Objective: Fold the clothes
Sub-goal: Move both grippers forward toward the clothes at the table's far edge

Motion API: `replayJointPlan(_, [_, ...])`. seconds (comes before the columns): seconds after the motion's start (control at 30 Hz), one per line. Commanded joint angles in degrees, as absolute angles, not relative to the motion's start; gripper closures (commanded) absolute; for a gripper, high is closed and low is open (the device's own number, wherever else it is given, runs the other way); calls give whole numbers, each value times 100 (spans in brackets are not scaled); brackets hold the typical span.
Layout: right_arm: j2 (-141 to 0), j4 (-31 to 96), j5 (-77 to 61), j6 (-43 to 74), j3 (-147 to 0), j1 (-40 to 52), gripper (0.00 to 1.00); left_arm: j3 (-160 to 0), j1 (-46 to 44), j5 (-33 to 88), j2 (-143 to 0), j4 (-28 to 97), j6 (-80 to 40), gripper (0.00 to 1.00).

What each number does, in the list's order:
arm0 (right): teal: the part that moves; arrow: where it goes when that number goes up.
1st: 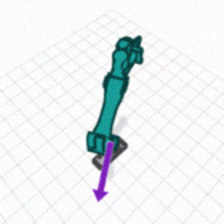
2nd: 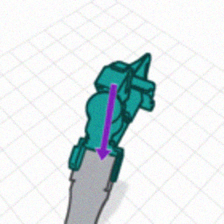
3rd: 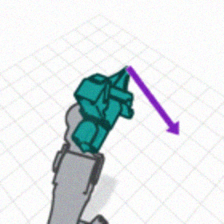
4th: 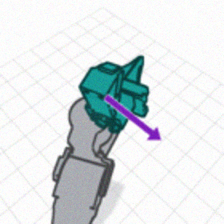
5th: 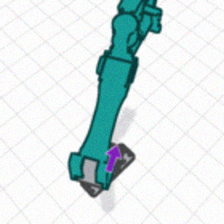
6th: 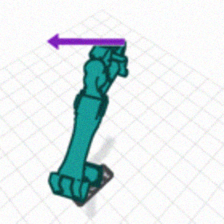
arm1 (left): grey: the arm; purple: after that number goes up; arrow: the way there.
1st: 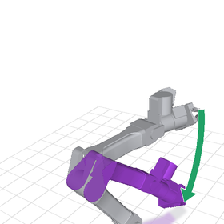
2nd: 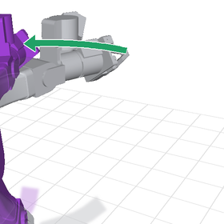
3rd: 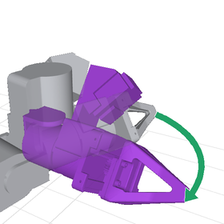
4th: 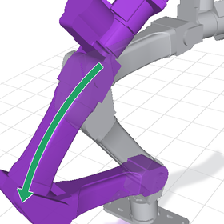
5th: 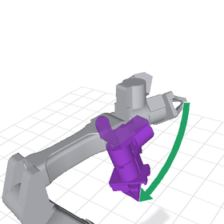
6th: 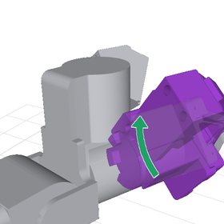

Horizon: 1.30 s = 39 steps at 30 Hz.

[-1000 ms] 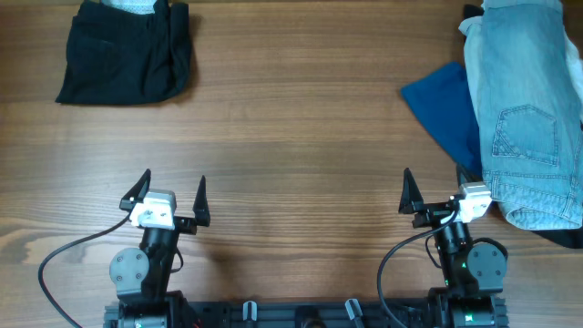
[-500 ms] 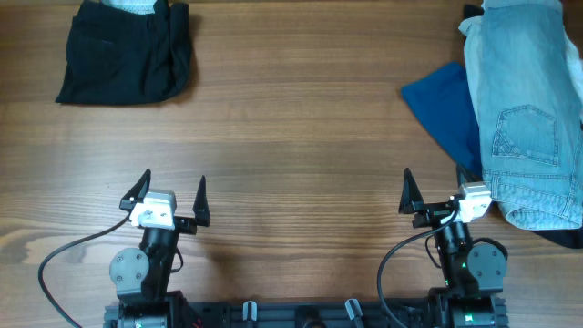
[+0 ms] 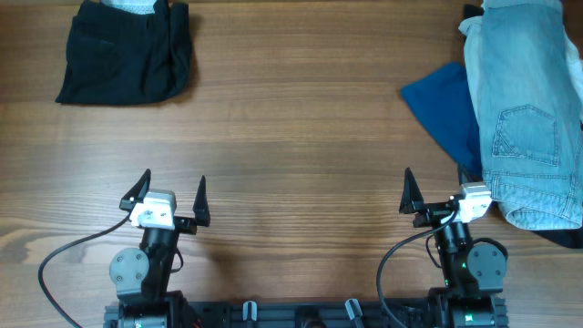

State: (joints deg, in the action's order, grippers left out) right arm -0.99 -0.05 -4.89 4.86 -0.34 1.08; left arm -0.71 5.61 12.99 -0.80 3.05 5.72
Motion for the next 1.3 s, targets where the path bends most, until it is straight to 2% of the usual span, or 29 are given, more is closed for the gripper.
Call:
replayJointPlan(0.0, [-80,-19,-410,462,-30,115,0,-32,539,1345,-38,316,558,0])
replayJointPlan(0.17, [-80,-23,-408,449,-30,115,0,-32,539,1350,-38,311,556,0])
replayJointPlan(0.3, [-80,-191,-414,478,-30,115,0,-32,534,1846,-38,150,556,0])
replayJointPlan(0.37, [-80,-362,-454,670,-32,115,0,-32,534,2335,-38,23,556,0])
replayJointPlan(0.47, [-80,-674,-456,1581,-99,115,0,-34,534,2823,-38,8,510,0])
replayJointPlan(0.6, [-187,-705,-456,1660,-563,115,0,-121,537,2858,-38,21,-64,0])
replayJointPlan(0.77, [-1072,-683,-456,1647,-1343,115,0,-604,534,2912,-344,222,-69,0])
replayJointPlan(0.83, [-1632,-690,-454,1632,-1719,115,0,-882,537,2912,-683,318,-69,0])
replayJointPlan(1.03, [-3704,-475,-567,609,-3389,115,0,-2259,534,2917,-2676,423,-375,0])
replayJointPlan(1.23, [-5395,803,-668,222,-5087,108,0,-4156,517,3061,-4945,1479,-368,0])
replayJointPlan(1.27, [-5843,1269,-644,-187,-5557,104,0,-4563,495,3061,-5369,1800,-364,0])
